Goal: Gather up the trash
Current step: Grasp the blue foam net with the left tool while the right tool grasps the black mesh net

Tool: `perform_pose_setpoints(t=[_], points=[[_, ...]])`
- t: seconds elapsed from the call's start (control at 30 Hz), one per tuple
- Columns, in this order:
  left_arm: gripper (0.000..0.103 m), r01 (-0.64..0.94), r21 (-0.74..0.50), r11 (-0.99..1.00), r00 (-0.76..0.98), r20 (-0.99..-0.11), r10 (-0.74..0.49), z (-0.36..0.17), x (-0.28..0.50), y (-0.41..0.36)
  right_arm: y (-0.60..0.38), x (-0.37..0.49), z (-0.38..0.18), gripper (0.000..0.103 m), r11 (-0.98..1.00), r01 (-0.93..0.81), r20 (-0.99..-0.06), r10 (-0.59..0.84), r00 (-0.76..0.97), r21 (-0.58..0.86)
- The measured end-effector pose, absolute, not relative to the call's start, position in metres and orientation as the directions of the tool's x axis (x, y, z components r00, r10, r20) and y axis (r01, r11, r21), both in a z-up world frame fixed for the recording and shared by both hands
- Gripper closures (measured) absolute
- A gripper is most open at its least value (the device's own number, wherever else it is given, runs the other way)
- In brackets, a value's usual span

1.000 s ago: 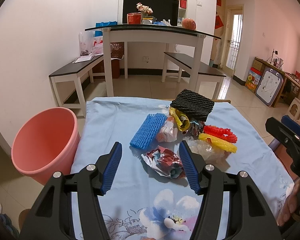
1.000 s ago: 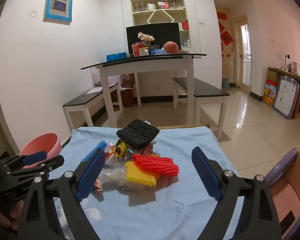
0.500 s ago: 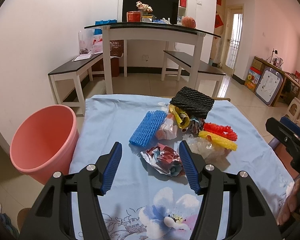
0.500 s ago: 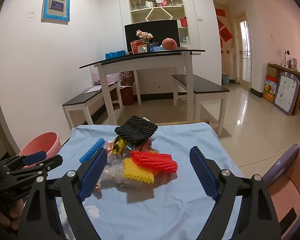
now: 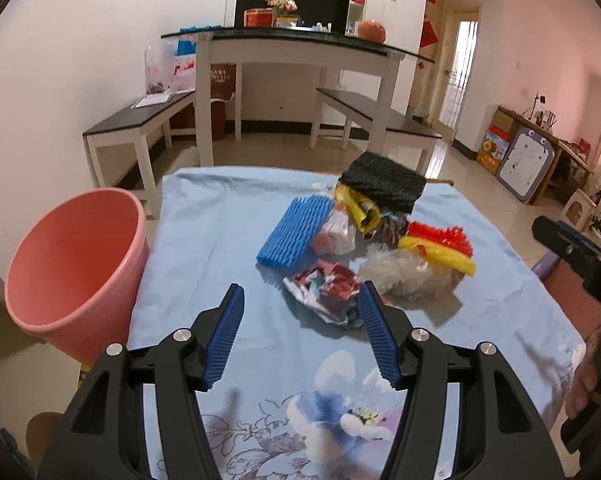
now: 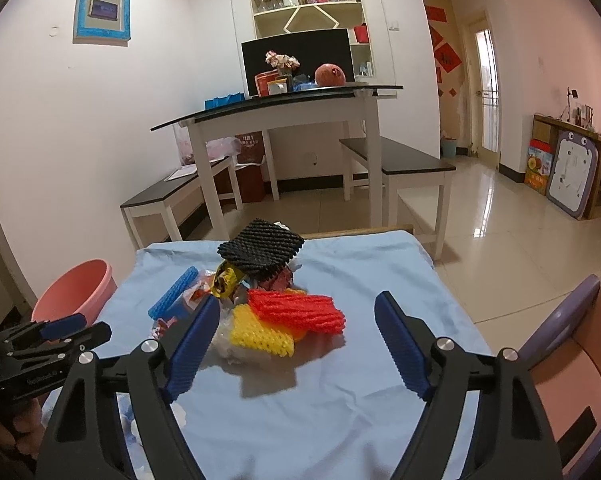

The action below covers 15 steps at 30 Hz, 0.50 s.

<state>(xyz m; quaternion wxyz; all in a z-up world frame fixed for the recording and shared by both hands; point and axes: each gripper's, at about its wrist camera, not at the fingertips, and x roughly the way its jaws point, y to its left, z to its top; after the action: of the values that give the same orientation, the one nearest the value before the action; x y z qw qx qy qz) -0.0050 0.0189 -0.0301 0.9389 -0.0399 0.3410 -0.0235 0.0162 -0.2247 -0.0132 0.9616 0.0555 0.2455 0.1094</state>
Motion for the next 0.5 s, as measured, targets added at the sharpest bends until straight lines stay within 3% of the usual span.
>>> perform_pose_setpoints(t=[0.43, 0.5], points=[[0.043, 0.026, -0.091, 0.995, 0.739, -0.669, -0.081, -0.028, 0.035, 0.029, -0.236, 0.040, -0.025, 0.031, 0.964, -0.176, -0.502, 0.255, 0.827, 0.199], [0.050, 0.036, -0.089, 0.995, 0.729, -0.679, -0.087, -0.030, 0.043, 0.028, -0.238, 0.045, -0.027, 0.032, 0.962, -0.174, -0.512, 0.259, 0.819, 0.210]])
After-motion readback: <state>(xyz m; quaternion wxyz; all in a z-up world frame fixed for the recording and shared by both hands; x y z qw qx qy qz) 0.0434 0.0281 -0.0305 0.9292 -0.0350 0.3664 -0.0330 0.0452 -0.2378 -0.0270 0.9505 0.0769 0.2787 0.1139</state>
